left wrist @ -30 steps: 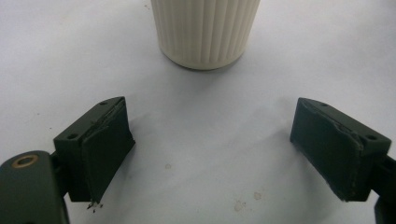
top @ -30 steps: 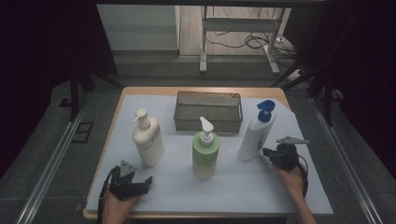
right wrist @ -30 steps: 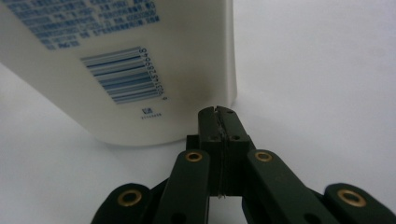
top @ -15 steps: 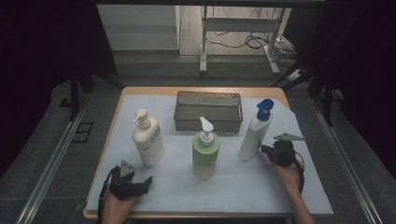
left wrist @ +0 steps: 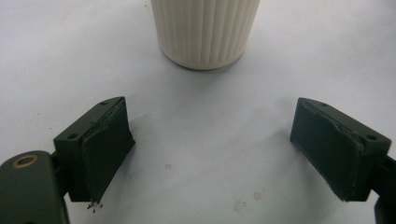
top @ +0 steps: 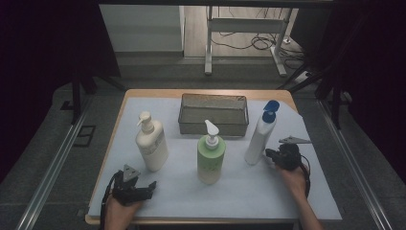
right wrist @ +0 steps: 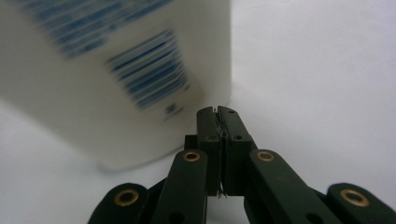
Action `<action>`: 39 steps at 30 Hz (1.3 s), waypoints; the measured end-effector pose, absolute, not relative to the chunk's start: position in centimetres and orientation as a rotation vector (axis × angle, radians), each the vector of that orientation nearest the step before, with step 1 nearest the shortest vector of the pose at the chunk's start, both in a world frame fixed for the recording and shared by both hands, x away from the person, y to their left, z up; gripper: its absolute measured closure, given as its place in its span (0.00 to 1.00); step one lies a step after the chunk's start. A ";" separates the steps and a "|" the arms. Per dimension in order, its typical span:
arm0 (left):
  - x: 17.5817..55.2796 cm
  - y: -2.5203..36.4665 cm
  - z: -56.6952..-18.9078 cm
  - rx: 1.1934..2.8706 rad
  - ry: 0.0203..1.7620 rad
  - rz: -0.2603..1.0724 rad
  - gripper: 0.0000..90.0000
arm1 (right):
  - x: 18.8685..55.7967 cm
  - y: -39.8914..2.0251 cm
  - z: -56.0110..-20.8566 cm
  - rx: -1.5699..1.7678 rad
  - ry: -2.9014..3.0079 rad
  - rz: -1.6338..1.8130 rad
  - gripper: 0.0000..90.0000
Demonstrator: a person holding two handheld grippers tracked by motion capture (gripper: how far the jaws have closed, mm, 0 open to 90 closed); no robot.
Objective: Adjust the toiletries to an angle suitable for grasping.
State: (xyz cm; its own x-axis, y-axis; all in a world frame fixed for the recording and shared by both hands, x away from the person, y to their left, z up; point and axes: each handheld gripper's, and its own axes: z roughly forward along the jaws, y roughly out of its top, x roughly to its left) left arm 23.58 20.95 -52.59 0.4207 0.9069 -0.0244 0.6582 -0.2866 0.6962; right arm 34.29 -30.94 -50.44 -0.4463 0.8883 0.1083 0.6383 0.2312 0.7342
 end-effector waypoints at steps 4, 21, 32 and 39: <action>23.6 20.9 -52.6 2.044 1.319 0.505 0.13 | 32.2 -30.9 -49.6 1.363 2.196 1.065 1.00; 23.6 20.9 -52.6 2.043 1.319 0.506 0.13 | 29.5 -26.1 -49.3 1.261 2.283 1.102 1.00; 23.6 20.9 -52.6 2.043 1.319 0.506 0.13 | 30.7 -23.3 -49.9 1.254 2.255 1.062 1.00; 23.6 20.9 -52.6 2.043 1.319 0.506 0.13 | 31.0 -22.6 -50.2 1.252 2.220 1.026 1.00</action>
